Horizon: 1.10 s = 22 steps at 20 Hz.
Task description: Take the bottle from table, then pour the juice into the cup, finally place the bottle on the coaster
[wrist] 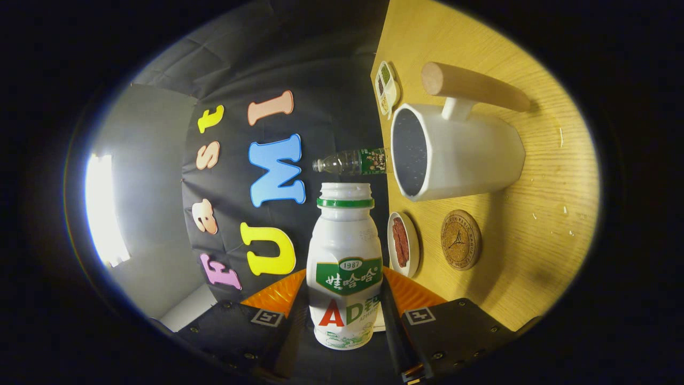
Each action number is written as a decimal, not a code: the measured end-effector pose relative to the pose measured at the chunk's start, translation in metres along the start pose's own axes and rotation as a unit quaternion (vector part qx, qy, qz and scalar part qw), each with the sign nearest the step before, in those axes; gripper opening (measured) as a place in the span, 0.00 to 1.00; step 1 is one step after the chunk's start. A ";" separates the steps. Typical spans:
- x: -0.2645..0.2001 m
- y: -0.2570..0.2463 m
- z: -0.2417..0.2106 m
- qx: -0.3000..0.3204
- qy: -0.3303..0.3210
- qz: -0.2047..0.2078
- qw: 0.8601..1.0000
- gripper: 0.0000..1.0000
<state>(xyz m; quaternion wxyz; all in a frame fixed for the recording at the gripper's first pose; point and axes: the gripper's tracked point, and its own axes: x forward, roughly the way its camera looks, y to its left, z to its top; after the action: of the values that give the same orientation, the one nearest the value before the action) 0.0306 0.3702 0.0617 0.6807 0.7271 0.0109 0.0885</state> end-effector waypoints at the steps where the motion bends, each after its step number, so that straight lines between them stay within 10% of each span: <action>1: 0.002 0.001 0.000 0.002 -0.001 0.000 1.000 0.67; 22: 0.003 0.011 0.003 0.028 -0.002 0.009 1.000 0.67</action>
<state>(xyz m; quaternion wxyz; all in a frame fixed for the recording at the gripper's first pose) 0.0332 0.3674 0.0729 0.6591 0.7463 0.0052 0.0931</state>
